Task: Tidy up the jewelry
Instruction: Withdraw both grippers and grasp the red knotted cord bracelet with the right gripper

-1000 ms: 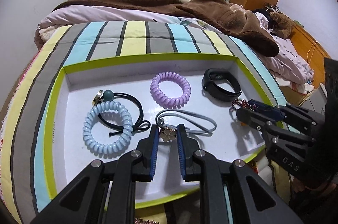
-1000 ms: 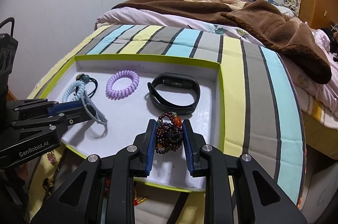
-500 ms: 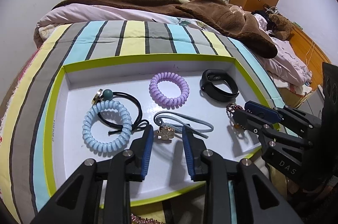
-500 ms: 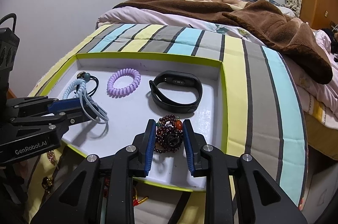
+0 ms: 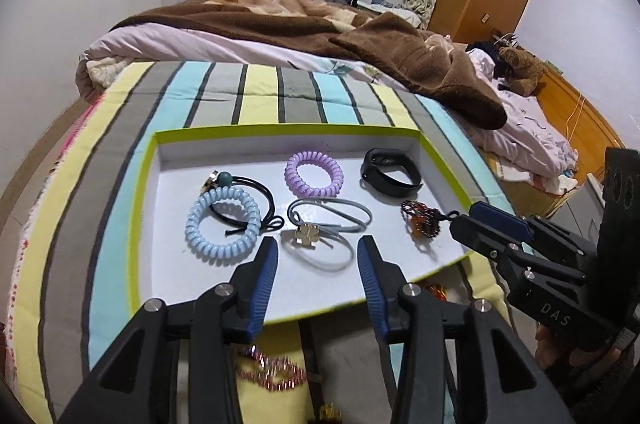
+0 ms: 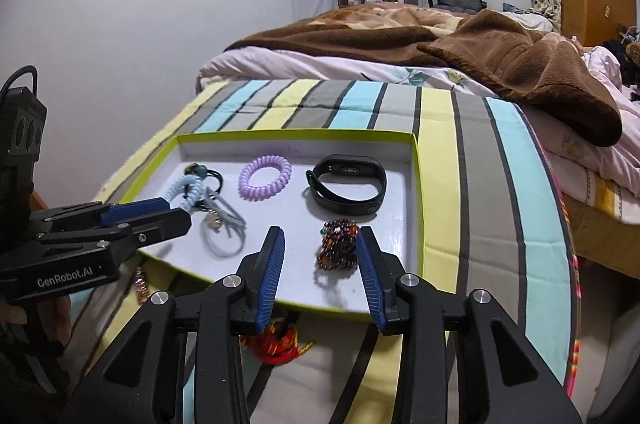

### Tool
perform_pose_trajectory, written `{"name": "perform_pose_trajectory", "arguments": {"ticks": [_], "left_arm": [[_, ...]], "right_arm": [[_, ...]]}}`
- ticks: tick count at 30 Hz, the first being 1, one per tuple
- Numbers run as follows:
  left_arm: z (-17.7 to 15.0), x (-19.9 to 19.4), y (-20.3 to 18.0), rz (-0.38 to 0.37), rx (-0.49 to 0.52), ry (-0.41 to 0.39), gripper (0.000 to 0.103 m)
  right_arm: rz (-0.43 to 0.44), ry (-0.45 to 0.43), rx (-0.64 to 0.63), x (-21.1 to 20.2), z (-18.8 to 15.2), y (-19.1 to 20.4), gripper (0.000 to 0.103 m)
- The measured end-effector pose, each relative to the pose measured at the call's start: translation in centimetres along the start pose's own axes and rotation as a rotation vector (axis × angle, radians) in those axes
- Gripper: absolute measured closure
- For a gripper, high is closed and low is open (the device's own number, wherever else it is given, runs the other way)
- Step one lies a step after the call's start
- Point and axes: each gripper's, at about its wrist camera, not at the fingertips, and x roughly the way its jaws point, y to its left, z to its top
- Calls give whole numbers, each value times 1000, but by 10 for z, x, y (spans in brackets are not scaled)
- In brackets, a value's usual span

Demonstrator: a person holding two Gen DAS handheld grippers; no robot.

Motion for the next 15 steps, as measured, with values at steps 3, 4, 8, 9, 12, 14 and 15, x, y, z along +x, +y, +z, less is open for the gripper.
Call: {"name": "perform_pose_trajectory", "arguments": {"ticks": [3, 4, 8, 9, 12, 14, 15], "left_arm": [[-6, -14, 4, 4, -21, -27, 58], [-8, -19, 4, 2, -31, -35, 58], [-22, -37, 8, 2, -55, -66, 57], [-26, -41, 9, 2, -60, -72, 57], [-37, -49, 12, 0, -68, -77, 57], [-42, -53, 13, 16, -69, -79, 57], [-44, -54, 13, 22, -68, -81, 57]], "right_arm": [[6, -13, 24, -11, -7, -1, 64], [12, -18, 30, -15, -10, -1, 64], [63, -21, 50, -25, -25, 3, 55], [73, -17, 51, -25, -28, 4, 55], [64, 20, 31, -20, -39, 11, 55], [61, 44, 18, -14, -42, 16, 55], [59, 46, 16, -12, -44, 17, 55]]}}
